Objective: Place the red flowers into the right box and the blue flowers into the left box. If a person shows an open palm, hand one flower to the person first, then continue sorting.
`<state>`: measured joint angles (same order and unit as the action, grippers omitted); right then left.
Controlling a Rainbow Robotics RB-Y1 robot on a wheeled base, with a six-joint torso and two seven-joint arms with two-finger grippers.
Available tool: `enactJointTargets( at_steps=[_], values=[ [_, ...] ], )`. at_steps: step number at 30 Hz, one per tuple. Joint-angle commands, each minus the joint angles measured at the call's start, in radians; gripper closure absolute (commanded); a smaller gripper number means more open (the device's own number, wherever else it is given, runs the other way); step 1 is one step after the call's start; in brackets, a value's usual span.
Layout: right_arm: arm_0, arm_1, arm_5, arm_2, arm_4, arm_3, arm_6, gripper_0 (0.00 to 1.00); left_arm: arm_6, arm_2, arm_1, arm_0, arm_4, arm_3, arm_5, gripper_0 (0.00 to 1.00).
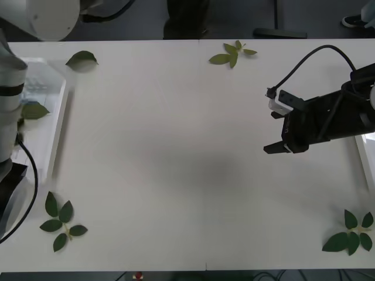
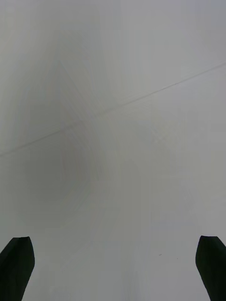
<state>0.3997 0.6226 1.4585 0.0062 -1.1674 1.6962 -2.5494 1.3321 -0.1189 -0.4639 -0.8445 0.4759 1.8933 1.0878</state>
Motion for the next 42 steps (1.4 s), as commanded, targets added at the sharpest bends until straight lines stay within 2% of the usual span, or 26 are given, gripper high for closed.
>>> enactJointTargets(
  at_steps=[1,6,11,15,21,24,28,36,42],
  values=[
    [0.013,0.0,-0.001,-0.014,-0.005,0.017,-0.012,0.0,0.131,0.044,-0.104,0.107,0.142,0.119,-0.005,0.0],
    [0.013,0.0,-0.001,-0.014,-0.005,0.017,-0.012,0.0,0.366,0.17,-0.154,0.2,0.411,0.15,0.018,0.0],
    [0.013,0.0,-0.001,-0.014,-0.005,0.017,-0.012,0.0,0.661,0.352,-0.147,0.229,0.658,0.096,0.204,0.0],
    [0.013,0.0,-0.001,-0.014,-0.005,0.017,-0.012,0.0,0.906,0.486,-0.125,0.228,0.862,-0.045,0.36,0.0],
    [0.013,0.0,-0.001,-0.014,-0.005,0.017,-0.012,0.0,1.32,0.545,-0.127,0.205,1.015,-0.327,0.48,0.0],
    [0.013,0.0,-0.001,-0.014,-0.005,0.017,-0.012,0.0,1.373,0.559,-0.127,0.185,1.035,-0.418,0.531,0.0],
    [0.013,0.0,-0.001,-0.014,-0.005,0.017,-0.012,0.0,1.373,0.584,-0.136,0.153,1.037,-0.473,0.601,0.0],
    [0.013,0.0,-0.001,-0.014,-0.005,0.017,-0.012,0.0,1.373,0.616,-0.141,0.136,1.063,-0.474,0.735,0.0],
    [0.013,0.0,-0.001,-0.014,-0.005,0.017,-0.012,0.0,1.373,0.608,-0.141,0.136,1.096,-0.476,0.753,0.0]
  ],
)
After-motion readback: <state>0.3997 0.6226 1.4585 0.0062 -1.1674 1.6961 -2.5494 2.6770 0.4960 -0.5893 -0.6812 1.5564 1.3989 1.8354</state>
